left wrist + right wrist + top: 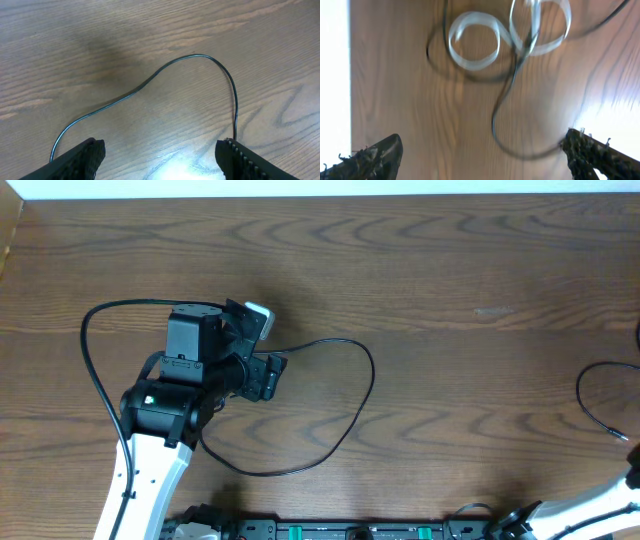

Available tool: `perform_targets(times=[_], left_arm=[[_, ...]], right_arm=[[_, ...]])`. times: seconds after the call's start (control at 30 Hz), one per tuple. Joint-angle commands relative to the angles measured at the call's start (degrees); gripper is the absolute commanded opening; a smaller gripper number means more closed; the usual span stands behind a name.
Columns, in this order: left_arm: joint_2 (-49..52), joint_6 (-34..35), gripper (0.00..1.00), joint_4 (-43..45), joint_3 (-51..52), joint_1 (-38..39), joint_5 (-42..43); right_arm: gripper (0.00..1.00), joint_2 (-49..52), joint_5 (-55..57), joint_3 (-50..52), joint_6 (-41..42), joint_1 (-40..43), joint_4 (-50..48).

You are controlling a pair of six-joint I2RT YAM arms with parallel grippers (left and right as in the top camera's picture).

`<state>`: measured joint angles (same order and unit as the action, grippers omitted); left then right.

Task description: Untangle cables

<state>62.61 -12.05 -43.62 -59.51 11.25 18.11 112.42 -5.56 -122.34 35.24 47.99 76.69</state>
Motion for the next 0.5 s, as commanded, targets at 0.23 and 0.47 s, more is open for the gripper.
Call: perform_targets(times=[0.23,0.47], left_arm=[[-0.13,-0.15,0.77,-0.26,-0.35,-0.31,0.68],[-0.13,-0.15,0.77,-0.28,-0.35,-0.31,0.68]], right_arm=[[0.99,0.44,7.74,5.64,-5.16,-12.5,6.21],[0.99,0.44,18.67,20.65,-15.08,-17.16,0.55]])
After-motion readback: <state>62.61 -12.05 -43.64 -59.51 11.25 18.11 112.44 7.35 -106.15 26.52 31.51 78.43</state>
